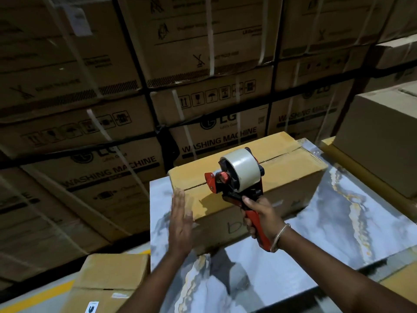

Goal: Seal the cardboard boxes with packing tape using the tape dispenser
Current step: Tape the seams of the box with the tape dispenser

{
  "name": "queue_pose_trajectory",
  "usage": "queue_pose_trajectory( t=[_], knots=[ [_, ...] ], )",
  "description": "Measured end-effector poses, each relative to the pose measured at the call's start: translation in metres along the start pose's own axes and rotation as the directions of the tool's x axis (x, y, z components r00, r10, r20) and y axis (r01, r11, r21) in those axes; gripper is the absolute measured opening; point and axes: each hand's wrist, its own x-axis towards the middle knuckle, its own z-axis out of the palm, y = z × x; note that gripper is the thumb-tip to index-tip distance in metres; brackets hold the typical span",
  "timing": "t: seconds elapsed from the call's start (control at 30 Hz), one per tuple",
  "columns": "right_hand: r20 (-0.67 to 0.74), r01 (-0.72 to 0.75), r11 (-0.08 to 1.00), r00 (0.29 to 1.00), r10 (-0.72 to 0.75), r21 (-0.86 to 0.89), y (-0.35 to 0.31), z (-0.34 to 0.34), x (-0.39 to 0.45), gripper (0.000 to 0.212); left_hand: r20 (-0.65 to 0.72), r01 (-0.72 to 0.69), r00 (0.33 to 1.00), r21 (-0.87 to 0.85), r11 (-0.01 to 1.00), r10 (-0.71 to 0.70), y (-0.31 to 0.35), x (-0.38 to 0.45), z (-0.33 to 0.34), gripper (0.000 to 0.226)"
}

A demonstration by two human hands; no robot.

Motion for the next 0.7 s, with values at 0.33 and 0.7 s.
queue_pose_trajectory(
  t=[0.33, 0.7],
  knots=[
    [0.053, -0.024, 0.999, 0.998, 0.026, -0.042, -0.005, 0.018, 0.019, 0.061, -0.151, 0.339, 0.803, -0.681, 0.65, -0.577, 0.018, 0.005, 0.024, 0.04],
    [0.045, -0.044, 0.997, 0.998, 0.046, -0.06, -0.009, 0.027, 0.032, 0.054, -0.313, 0.422, 0.775, -0.391, 0.818, -0.549, -0.005, 0.068, -0.025, 0.035]
  ],
)
